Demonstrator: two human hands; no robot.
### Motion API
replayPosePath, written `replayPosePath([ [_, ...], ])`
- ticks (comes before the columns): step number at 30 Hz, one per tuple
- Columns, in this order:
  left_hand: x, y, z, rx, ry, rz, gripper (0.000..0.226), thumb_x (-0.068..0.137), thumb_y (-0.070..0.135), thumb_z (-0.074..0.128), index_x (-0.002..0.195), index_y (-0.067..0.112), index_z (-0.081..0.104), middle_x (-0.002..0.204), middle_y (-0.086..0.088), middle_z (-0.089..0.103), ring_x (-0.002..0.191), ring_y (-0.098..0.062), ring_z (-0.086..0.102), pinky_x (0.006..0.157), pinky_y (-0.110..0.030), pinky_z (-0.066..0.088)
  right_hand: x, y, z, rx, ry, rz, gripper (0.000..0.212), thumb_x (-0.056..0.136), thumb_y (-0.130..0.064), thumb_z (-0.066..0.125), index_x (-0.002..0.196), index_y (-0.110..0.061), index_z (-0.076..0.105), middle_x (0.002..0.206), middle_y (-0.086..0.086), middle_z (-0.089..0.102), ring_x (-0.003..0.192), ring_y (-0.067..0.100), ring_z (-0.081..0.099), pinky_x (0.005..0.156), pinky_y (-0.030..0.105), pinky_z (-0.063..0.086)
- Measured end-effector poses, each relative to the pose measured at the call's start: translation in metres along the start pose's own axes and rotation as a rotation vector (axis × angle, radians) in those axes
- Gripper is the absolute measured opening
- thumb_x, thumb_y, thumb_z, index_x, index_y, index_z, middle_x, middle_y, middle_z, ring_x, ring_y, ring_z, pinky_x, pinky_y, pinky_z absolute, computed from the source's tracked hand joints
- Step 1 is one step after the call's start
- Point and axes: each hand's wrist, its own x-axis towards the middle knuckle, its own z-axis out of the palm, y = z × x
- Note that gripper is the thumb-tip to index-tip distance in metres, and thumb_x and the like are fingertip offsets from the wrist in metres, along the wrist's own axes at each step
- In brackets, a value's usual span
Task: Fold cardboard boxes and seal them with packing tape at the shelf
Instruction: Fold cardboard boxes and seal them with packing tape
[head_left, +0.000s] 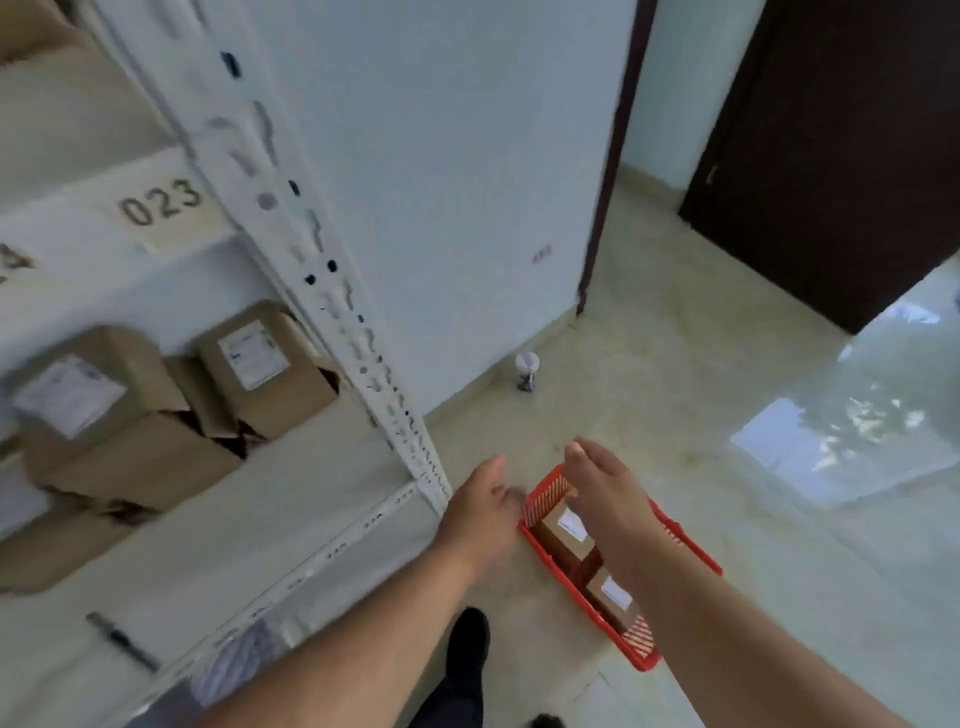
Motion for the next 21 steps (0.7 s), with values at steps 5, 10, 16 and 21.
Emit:
replayPosePath([
  [5, -0.086, -0.032, -0.053, -0.156, 0.317, 0.006, 0.05, 0.107, 0.029, 0.051, 0.156, 0.025, 0.041, 0.155, 0.006, 0.047, 0.12, -0.002, 0.046, 0.1, -0.022, 0.036, -0.064, -0.022, 0.055, -0.052, -0.295, -0.085, 0.049, 0.097, -0.059, 0.054, 0.137, -0.03, 0.059, 0.139, -0.006, 0.062, 0.131, 0.016, 0.056, 0.117, 0.05, 0.042],
  [10, -0.16, -0.08, -0.112, -0.231, 0.586, -0.014, 0.05, 0.107, 0.035, 0.051, 0.156, 0.026, 0.041, 0.156, 0.011, 0.046, 0.13, -0.003, 0.046, 0.108, -0.023, 0.033, -0.124, -0.021, 0.126, -0.115, -0.501, -0.156, 0.04, 0.105, -0.049, 0.053, 0.139, -0.028, 0.059, 0.125, -0.008, 0.066, 0.119, 0.018, 0.063, 0.114, 0.051, 0.045],
  [16, -0.223, -0.141, -0.171, -0.411, 0.799, -0.045, 0.048, 0.105, 0.035, 0.056, 0.152, 0.03, 0.047, 0.152, 0.013, 0.049, 0.135, -0.01, 0.05, 0.117, -0.041, 0.042, -0.178, -0.021, 0.2, -0.135, -0.601, -0.176, 0.048, 0.105, -0.043, 0.055, 0.147, -0.021, 0.053, 0.121, -0.007, 0.065, 0.122, 0.014, 0.061, 0.114, 0.049, 0.046],
  [21, -0.251, -0.186, -0.228, -0.45, 0.807, -0.048, 0.05, 0.106, 0.035, 0.052, 0.154, 0.03, 0.041, 0.152, 0.014, 0.046, 0.137, -0.015, 0.05, 0.117, -0.045, 0.042, -0.205, -0.02, 0.26, -0.156, -0.603, -0.151, 0.034, 0.106, -0.042, 0.054, 0.132, -0.021, 0.064, 0.131, 0.02, 0.063, 0.125, 0.038, 0.061, 0.115, 0.058, 0.044],
])
